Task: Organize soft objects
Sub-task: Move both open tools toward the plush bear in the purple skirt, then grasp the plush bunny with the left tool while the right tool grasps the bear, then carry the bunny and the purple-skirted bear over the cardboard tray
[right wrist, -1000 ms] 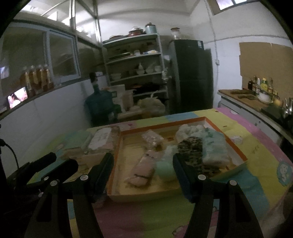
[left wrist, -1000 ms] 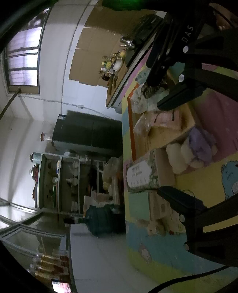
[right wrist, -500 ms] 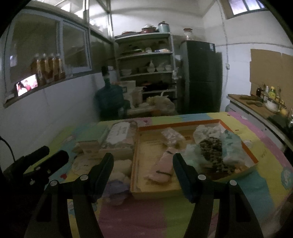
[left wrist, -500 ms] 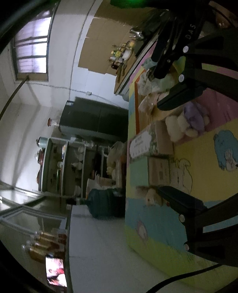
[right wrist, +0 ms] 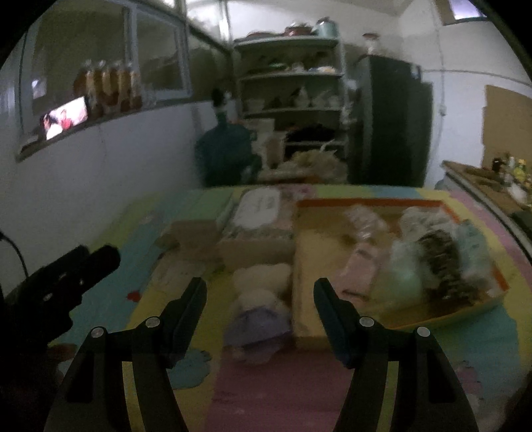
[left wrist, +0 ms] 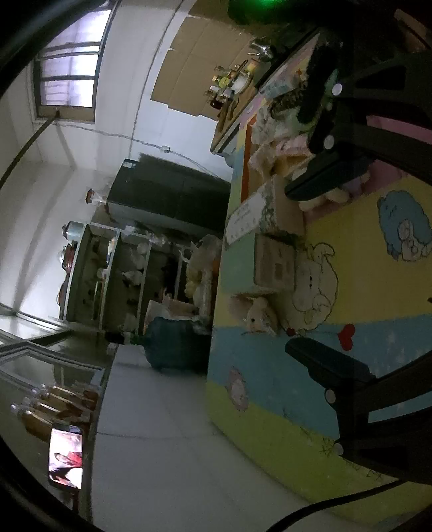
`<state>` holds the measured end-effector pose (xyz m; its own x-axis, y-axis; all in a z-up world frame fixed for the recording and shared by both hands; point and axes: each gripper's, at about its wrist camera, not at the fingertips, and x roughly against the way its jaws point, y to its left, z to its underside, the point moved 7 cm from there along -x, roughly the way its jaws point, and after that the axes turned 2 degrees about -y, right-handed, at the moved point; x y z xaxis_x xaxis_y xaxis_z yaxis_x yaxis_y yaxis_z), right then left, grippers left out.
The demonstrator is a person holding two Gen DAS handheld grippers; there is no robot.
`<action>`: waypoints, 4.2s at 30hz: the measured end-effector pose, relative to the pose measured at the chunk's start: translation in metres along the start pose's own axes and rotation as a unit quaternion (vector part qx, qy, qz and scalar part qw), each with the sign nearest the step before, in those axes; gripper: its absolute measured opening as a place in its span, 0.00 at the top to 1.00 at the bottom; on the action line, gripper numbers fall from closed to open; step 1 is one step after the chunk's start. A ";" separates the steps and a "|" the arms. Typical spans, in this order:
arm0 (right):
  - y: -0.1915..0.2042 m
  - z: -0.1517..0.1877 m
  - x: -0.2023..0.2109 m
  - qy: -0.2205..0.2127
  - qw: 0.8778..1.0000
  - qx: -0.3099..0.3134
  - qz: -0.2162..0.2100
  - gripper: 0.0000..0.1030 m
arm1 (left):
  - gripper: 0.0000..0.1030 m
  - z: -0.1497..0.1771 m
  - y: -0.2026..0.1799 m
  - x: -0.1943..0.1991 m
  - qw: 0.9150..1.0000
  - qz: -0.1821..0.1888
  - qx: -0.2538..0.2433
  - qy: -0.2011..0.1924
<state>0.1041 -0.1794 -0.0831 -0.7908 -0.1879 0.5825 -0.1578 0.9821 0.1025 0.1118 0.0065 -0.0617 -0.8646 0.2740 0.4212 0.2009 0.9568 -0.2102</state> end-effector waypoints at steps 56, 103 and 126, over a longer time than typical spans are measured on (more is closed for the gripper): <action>0.009 0.006 -0.065 0.056 0.998 0.031 -0.002 0.57 | 0.19 -0.034 0.086 -0.149 0.992 0.005 -0.022 0.127; 0.029 -0.006 -0.037 0.012 0.999 0.033 -0.029 0.56 | 0.59 -0.048 0.072 -0.068 1.000 0.005 0.003 0.027; -0.017 -0.025 0.040 -0.073 0.997 0.016 0.016 0.56 | 0.59 -0.048 -0.057 -0.025 0.994 0.095 -0.048 0.002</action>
<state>0.0902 -0.2036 -0.0414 -0.8734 -0.1576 0.4608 -0.1478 0.9873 0.0575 0.1440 -0.0500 -0.0183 -0.8051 0.4514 0.3847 0.4040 0.8923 -0.2014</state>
